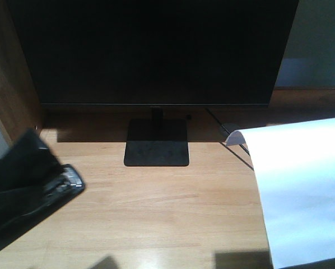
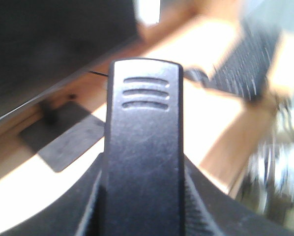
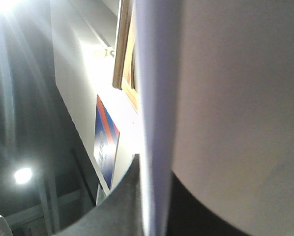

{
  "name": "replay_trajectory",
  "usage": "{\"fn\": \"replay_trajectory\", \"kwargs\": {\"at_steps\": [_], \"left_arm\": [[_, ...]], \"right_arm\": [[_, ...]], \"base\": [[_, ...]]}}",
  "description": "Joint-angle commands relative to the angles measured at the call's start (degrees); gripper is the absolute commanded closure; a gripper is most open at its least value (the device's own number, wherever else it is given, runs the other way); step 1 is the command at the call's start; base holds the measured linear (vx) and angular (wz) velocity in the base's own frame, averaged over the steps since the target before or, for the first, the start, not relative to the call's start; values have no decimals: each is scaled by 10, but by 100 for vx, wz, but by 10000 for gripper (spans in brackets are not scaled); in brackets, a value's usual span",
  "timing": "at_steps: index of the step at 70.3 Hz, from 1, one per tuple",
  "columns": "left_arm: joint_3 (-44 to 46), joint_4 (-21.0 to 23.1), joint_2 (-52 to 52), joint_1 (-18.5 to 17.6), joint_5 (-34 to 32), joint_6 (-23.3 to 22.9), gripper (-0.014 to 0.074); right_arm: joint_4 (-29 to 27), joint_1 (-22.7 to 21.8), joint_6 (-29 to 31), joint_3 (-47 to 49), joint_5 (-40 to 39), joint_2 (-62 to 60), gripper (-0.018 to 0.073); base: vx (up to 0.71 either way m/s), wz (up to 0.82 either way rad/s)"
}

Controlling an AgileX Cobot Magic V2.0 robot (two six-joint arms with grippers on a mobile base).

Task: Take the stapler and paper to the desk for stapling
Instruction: 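Lower the black stapler with the left gripper onto the desk near the monitor stand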

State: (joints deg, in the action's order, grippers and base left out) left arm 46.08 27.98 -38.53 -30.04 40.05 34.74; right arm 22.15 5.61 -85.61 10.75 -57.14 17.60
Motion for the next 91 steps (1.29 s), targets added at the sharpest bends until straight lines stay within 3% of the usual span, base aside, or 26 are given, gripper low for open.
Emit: {"fn": "replay_trajectory", "kwargs": {"at_steps": [1, 13, 36, 46, 52, 60, 84, 91], "left_arm": [[19, 89, -43, -1, -71, 120, 603], [19, 160, -112, 9, -74, 259, 603], [19, 272, -240, 109, -25, 451, 603], [19, 336, -305, 142, 26, 568, 603], [19, 370, -351, 153, 72, 677, 603], [19, 395, -402, 153, 104, 759, 603], [19, 437, -510, 153, 120, 880, 603], [26, 440, -534, 153, 119, 882, 603]], "right_arm": [[-6, -4, 4, 14, -23, 5, 566], [-6, -4, 4, 14, -23, 5, 566], [-6, -4, 4, 14, -23, 5, 566], [-6, -4, 4, 14, -23, 5, 566], [-6, -4, 4, 14, -23, 5, 566], [-6, -4, 4, 14, -23, 5, 566], [-6, -4, 4, 14, -23, 5, 566], [-6, -4, 4, 14, -23, 5, 566]], "base": [[0, 0], [0, 0], [0, 0], [0, 0], [0, 0], [0, 0], [0, 0], [0, 0]]}}
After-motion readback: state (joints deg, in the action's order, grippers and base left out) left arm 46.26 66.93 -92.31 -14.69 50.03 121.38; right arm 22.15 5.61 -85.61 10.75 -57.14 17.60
